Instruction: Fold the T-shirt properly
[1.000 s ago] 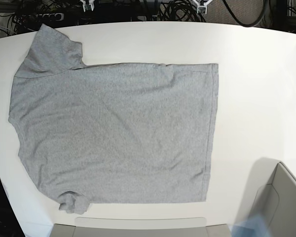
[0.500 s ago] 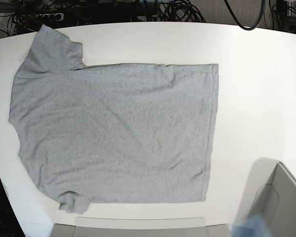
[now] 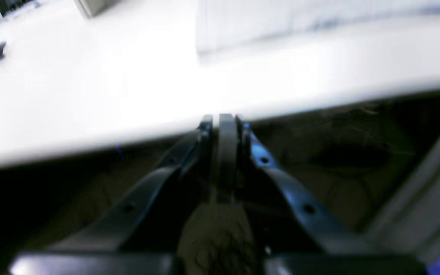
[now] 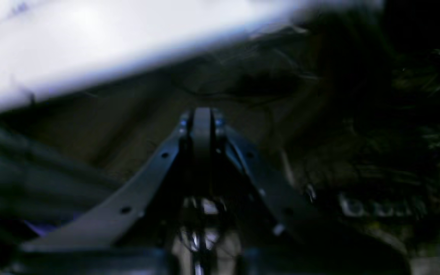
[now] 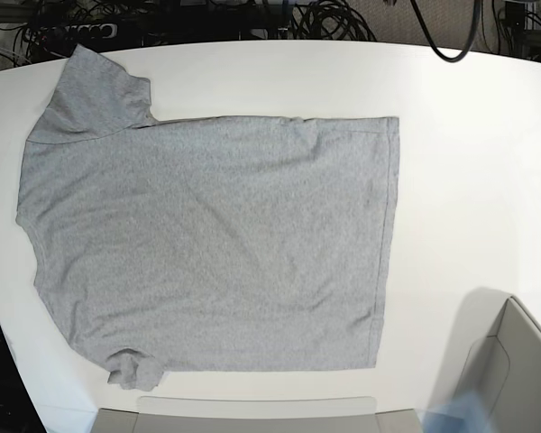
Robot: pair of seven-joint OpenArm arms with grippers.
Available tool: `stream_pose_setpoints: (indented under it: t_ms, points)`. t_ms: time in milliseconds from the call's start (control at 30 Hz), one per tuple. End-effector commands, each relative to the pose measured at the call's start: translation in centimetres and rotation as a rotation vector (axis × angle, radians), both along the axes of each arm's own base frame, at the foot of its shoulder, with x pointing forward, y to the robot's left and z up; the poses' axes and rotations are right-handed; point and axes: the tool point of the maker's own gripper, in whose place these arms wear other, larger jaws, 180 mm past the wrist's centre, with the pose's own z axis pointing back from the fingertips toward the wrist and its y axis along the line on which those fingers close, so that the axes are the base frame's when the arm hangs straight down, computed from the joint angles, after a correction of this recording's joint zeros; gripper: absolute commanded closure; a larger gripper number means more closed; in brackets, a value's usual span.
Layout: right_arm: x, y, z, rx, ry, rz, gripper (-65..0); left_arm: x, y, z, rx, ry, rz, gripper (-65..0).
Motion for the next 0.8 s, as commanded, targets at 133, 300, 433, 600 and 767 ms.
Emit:
stream_pose_setpoints:
  t_ms: [133, 300, 433, 600, 767]
  points:
    - [3.4, -1.5, 5.1, 0.11, -0.031, -0.036, -0.1, 3.1, 0.6, 3.5, 0.027, -0.112, 0.007, -13.9]
    - [6.9, -4.2, 6.8, 0.132, -0.039, -0.065, -15.1, 6.4, 0.6, 4.7, 0.02, -0.101, 0.018, -14.3]
    - [7.7, -7.4, 7.3, 0.129, -0.055, -0.18, -29.0, 8.1, 0.8, 4.5, 0.015, -0.047, 0.035, -14.3]
    - [7.9, -10.2, 6.6, 0.128, 0.013, -0.227, -28.4, 8.4, 0.9, 3.4, 0.007, 0.018, 0.046, -14.3]
    - [9.9, -13.1, 3.9, 0.236, 0.107, -0.279, -28.3, 9.4, 1.0, 2.8, 0.004, 0.03, 0.054, -14.3]
